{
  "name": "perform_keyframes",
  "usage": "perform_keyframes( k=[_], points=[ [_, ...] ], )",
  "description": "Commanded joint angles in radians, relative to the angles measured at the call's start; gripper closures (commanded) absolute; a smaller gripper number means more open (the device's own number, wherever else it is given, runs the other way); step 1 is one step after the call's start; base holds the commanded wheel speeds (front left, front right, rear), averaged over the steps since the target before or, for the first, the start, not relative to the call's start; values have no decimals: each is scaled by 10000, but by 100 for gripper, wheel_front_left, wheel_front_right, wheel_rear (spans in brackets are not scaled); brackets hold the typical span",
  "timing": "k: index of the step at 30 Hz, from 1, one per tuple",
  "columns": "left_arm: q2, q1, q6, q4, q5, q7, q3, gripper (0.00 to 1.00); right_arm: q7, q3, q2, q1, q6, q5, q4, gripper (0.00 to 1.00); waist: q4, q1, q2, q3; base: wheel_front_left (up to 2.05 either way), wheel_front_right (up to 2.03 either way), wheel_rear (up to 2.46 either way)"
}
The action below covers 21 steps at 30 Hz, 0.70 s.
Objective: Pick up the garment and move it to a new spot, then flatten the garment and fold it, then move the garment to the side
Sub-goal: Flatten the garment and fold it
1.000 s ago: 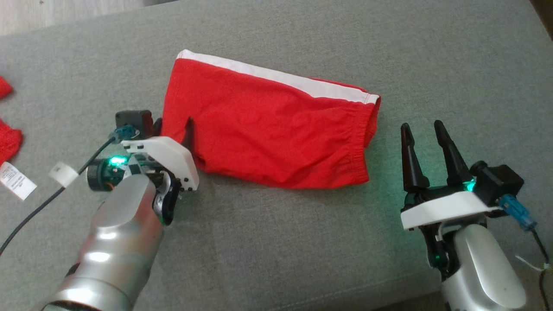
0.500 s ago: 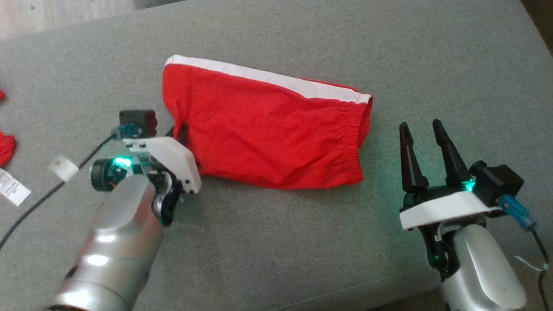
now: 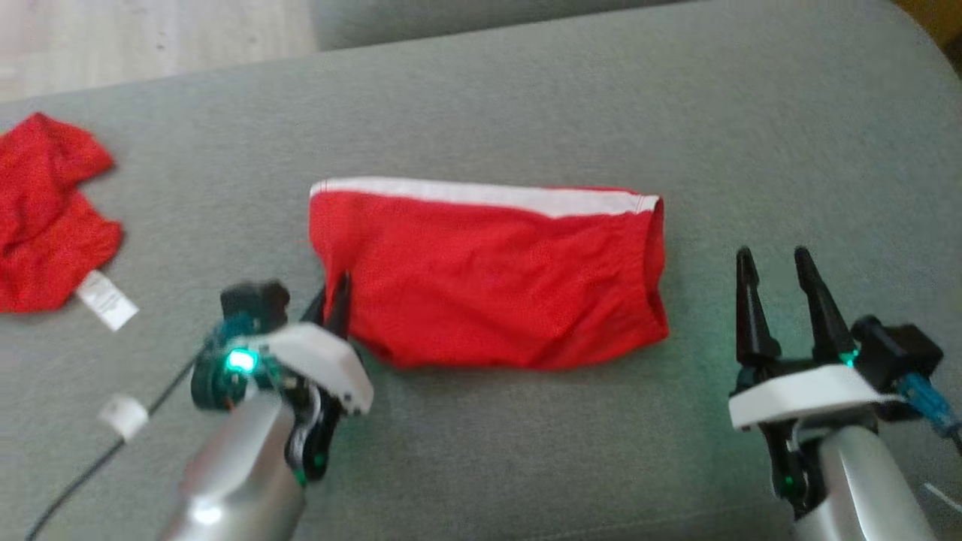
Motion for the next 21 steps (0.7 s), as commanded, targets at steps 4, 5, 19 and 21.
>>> perform_keyframes(
  k=[4, 5, 19, 21],
  points=[
    [320, 1293, 420, -1409, -342, -151, 427, 100, 229, -46, -28, 286, 75, -220, -451, 0, 766, 1, -1, -604, 0, 0, 0],
    [320, 1293, 420, -1409, -342, -151, 427, 100, 229, -46, -28, 286, 75, -220, -451, 0, 766, 1, -1, -604, 0, 0, 0],
    [307, 2755, 1173, -3284, -385, -447, 404, 0, 617, -13, -28, 657, 75, -335, -642, 0, 1020, 1, -1, -1031, 0, 0, 0],
    [437, 2780, 1318, -3434, -169, -744, 427, 0, 649, -30, -28, 710, 75, -347, -640, 0, 1016, 1, -1, -1118, 0, 0, 0]
  ],
)
